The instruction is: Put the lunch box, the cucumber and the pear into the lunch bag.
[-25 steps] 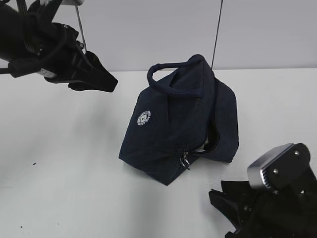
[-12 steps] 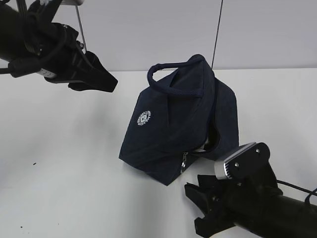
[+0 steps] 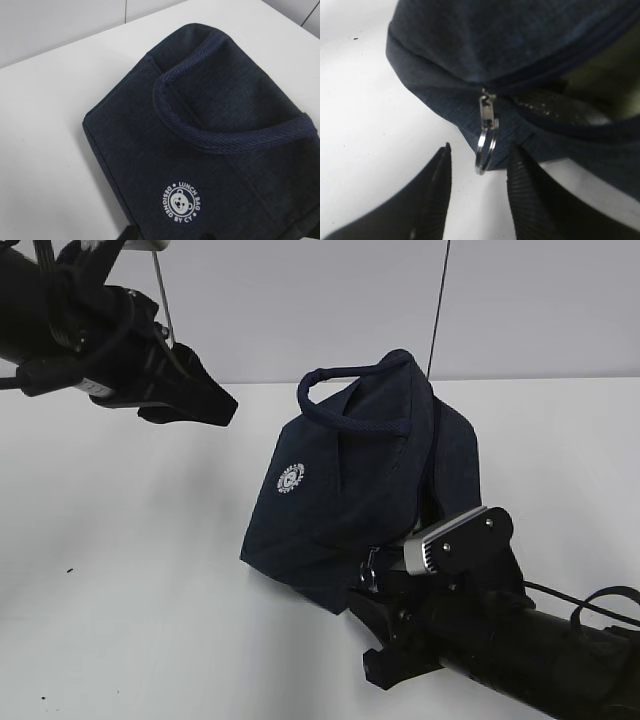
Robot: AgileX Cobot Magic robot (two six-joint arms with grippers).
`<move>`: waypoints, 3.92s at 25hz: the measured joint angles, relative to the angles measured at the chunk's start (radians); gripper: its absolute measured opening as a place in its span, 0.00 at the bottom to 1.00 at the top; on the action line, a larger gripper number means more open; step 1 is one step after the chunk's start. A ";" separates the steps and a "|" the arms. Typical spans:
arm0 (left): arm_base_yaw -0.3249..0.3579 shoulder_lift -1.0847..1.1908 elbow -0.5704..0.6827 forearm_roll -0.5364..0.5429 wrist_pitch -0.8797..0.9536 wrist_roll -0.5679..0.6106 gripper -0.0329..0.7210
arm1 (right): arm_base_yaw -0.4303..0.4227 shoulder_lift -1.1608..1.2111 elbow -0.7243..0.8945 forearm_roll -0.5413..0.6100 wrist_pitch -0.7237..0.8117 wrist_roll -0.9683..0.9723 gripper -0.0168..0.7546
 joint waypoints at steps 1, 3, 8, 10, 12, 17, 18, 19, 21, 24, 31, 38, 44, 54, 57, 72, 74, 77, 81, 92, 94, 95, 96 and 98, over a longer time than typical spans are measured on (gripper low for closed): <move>0.000 0.000 0.000 0.000 0.000 0.000 0.36 | 0.000 0.005 -0.001 0.000 0.000 0.003 0.41; 0.000 0.000 0.000 0.000 0.000 0.000 0.36 | 0.000 0.009 -0.002 0.000 0.000 0.002 0.42; 0.000 0.000 0.000 0.000 0.000 0.000 0.36 | 0.000 0.024 -0.020 0.000 0.000 0.003 0.42; 0.000 0.000 0.000 0.000 0.000 0.000 0.36 | 0.000 0.026 -0.032 0.000 0.000 0.005 0.42; 0.000 0.000 0.000 0.000 0.000 0.000 0.36 | 0.000 0.027 -0.042 0.001 0.002 0.005 0.42; 0.000 0.000 0.000 0.000 0.000 0.000 0.36 | 0.000 0.033 -0.051 0.027 0.019 0.005 0.42; 0.000 0.000 0.000 0.000 0.000 0.000 0.36 | 0.000 0.038 -0.051 0.042 0.020 0.005 0.42; 0.000 0.000 0.000 0.000 0.000 0.000 0.36 | 0.000 0.043 -0.052 0.048 0.022 0.005 0.42; 0.000 0.000 0.000 0.000 0.000 0.000 0.36 | 0.000 0.050 -0.052 0.055 0.023 0.005 0.42; 0.000 0.000 0.000 0.000 0.000 0.000 0.36 | 0.000 0.060 -0.052 0.057 0.023 0.005 0.42; 0.000 0.000 0.000 0.000 0.000 0.000 0.36 | 0.000 0.067 -0.058 0.055 0.006 0.005 0.42; 0.000 0.000 0.000 0.000 0.000 0.000 0.36 | 0.000 0.067 -0.060 0.053 0.005 0.005 0.40; 0.000 0.000 0.000 0.000 0.000 0.000 0.36 | 0.000 0.067 -0.060 0.053 -0.010 0.005 0.35; 0.000 0.000 0.000 0.000 0.000 0.000 0.36 | 0.000 0.067 -0.060 0.051 -0.031 0.005 0.35; 0.000 0.000 0.000 0.000 0.000 0.000 0.36 | 0.000 0.067 -0.060 0.051 -0.032 0.007 0.34; 0.000 0.000 0.000 0.000 0.000 0.000 0.36 | 0.000 0.067 -0.060 0.051 -0.034 0.007 0.26; 0.000 0.000 0.000 0.000 0.000 0.001 0.36 | 0.000 0.067 -0.060 0.051 -0.035 0.007 0.26; 0.000 0.000 0.000 0.000 0.000 0.001 0.36 | 0.000 0.067 -0.060 0.051 -0.035 0.007 0.26; 0.000 0.000 0.000 0.000 0.000 0.001 0.36 | 0.000 0.067 -0.060 0.051 -0.035 0.007 0.26; 0.000 0.000 0.000 0.000 0.000 0.002 0.36 | 0.000 0.067 -0.060 0.051 -0.035 0.007 0.25; 0.000 0.000 0.000 0.000 0.000 0.002 0.36 | 0.000 0.067 -0.060 0.051 -0.035 0.007 0.21; 0.000 0.000 0.000 0.000 0.000 0.002 0.36 | 0.000 0.067 -0.060 0.051 -0.035 0.007 0.18; 0.000 0.000 0.000 0.000 0.000 0.002 0.36 | 0.000 0.067 -0.060 0.051 -0.035 0.007 0.16; 0.000 0.000 0.000 0.000 0.000 0.002 0.36 | 0.000 0.067 -0.060 0.051 -0.035 0.007 0.11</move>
